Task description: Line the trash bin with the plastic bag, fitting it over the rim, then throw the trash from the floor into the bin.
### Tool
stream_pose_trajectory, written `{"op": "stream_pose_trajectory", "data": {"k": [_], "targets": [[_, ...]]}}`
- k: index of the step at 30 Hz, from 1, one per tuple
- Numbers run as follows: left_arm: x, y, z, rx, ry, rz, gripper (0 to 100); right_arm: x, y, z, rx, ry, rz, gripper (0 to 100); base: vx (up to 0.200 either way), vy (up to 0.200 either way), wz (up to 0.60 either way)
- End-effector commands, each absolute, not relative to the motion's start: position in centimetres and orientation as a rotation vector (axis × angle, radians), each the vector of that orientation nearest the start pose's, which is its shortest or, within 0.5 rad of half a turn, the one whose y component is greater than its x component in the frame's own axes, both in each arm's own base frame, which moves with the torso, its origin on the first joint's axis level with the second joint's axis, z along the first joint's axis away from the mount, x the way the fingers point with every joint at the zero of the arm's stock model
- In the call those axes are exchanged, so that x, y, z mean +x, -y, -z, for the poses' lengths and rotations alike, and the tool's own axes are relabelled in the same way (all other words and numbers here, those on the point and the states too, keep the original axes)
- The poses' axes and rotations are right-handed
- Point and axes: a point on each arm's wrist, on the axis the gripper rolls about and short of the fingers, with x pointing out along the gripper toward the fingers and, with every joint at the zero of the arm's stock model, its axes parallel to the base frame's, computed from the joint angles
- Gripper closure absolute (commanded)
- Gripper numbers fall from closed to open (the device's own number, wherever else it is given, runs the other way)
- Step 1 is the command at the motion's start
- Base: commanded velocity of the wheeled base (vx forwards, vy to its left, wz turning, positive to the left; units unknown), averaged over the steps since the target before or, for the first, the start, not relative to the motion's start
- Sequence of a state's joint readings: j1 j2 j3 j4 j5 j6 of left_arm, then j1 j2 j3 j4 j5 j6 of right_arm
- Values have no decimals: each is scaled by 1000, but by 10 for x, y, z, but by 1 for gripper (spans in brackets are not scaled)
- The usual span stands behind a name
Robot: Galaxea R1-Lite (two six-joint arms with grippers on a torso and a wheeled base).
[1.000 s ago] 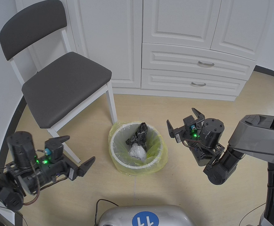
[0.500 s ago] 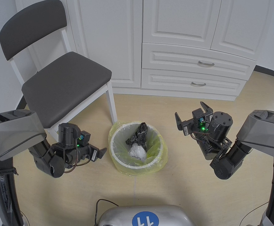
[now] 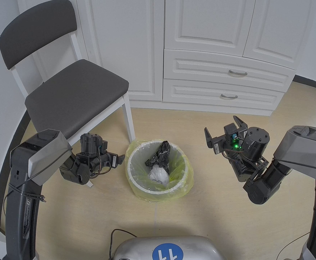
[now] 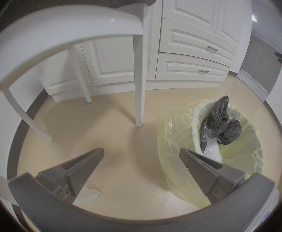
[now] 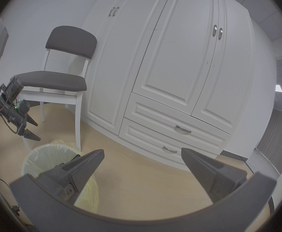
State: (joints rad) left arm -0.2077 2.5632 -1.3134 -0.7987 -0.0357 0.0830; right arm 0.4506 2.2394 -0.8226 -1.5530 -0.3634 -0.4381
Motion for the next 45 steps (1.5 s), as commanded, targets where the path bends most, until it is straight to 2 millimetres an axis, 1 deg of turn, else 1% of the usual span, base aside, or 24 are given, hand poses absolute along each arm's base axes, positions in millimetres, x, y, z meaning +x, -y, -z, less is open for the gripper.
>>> {"op": "stream_pose_trajectory", "data": {"k": [1, 3, 7, 8, 10, 13, 20, 24, 26, 32, 34, 36, 41, 45], "targets": [[474, 102, 57, 73, -488, 298, 0, 358, -160, -80, -386, 138, -50, 0, 0, 0, 0], [474, 105, 56, 67, -486, 329, 0, 360, -160, -78, -387, 138, -48, 0, 0, 0, 0], [475, 109, 54, 41, -479, 337, 0, 364, -159, -76, -387, 138, -42, 0, 0, 0, 0], [481, 111, 58, 39, -479, 334, 0, 365, -160, -74, -390, 135, -42, 0, 0, 0, 0], [484, 111, 63, 38, -484, 331, 0, 365, -159, -73, -391, 133, -41, 0, 0, 0, 0], [496, 111, 75, 40, -518, 317, 0, 366, -160, -71, -398, 131, -41, 0, 0, 0, 0], [518, 112, 87, 42, -581, 308, 0, 368, -159, -67, -403, 122, -40, 0, 0, 0, 0], [528, 114, 93, 46, -616, 307, 0, 368, -159, -64, -412, 116, -40, 0, 0, 0, 0], [527, 114, 102, 47, -644, 306, 0, 368, -159, -64, -413, 115, -40, 0, 0, 0, 0], [525, 117, 106, 56, -662, 314, 0, 369, -159, -61, -417, 110, -43, 0, 0, 0, 0], [523, 116, 114, 61, -684, 315, 0, 369, -158, -61, -417, 109, -41, 0, 0, 0, 0], [522, 116, 116, 61, -693, 316, 0, 369, -158, -62, -416, 111, -41, 0, 0, 0, 0], [523, 116, 116, 60, -683, 313, 0, 369, -158, -62, -416, 111, -41, 0, 0, 0, 0], [528, 107, 105, 66, -651, 265, 0, 367, -158, -62, -418, 107, -43, 0, 0, 0, 0]]}}
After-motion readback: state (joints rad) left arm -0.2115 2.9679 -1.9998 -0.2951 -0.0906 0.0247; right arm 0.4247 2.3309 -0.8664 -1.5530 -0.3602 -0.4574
